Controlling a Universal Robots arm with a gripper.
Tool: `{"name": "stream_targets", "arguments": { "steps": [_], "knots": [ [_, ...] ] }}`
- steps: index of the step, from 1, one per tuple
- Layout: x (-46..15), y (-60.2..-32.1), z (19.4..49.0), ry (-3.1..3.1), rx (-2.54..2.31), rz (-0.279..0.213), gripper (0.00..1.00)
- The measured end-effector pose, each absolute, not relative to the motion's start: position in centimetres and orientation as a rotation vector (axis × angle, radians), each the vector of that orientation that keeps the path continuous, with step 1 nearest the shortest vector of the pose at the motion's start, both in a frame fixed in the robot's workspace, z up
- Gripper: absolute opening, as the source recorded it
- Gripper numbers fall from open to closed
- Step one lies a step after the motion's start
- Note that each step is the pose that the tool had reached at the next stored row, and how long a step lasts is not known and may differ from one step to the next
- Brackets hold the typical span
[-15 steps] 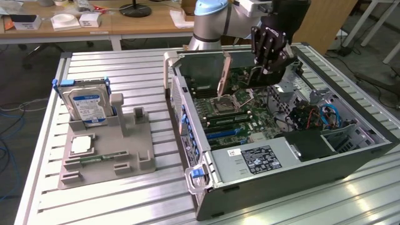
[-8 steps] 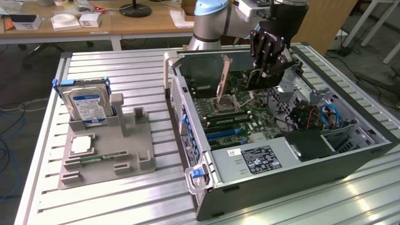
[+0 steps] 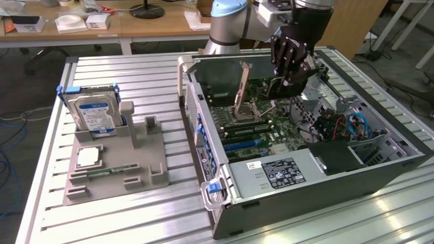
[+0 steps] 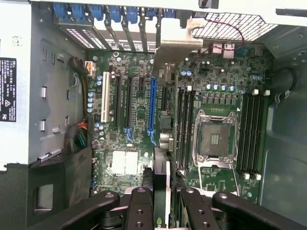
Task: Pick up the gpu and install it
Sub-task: 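Insert the gpu into the slot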
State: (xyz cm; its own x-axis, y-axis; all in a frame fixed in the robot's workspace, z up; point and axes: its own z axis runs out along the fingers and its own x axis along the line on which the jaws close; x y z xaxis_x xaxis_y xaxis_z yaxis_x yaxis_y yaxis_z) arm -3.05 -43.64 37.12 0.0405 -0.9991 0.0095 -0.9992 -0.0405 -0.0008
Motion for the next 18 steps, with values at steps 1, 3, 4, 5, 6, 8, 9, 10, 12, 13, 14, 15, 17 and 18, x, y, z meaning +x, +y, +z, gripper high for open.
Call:
{"name": "stream_targets", "arguments": {
  "steps": [1,3,4,5,6,8,9,10,12,13,14,15,17,18],
  "knots": [
    [-3.0,-43.6,37.0,-2.172,2.262,0.012,0.27],
    [-3.0,-43.7,36.9,-2.172,2.262,0.012,0.27],
    [-3.0,-43.7,36.8,-2.172,2.262,0.012,0.27],
    [-3.0,-43.7,36.7,-2.172,2.262,0.012,0.27],
    [-3.0,-43.7,36.6,-2.172,2.262,0.012,0.27],
    [-3.0,-43.7,36.3,-2.172,2.262,0.012,0.27],
    [-3.0,-43.7,36.2,-2.172,2.262,0.012,0.27],
    [-3.0,-43.7,36.0,-2.172,2.262,0.012,0.27],
    [-3.1,-43.8,35.8,-2.172,2.262,0.012,0.27],
    [-3.1,-43.9,35.6,-2.172,2.262,0.012,0.27],
    [-3.1,-44.0,35.4,-2.172,2.262,0.012,0.27],
    [-3.1,-44.1,35.3,-2.172,2.261,0.012,0.27],
    [-3.1,-44.2,35.2,-2.171,2.261,0.012,0.27],
    [-3.1,-44.2,35.2,-2.171,2.261,0.012,0.27]
  ]
}}
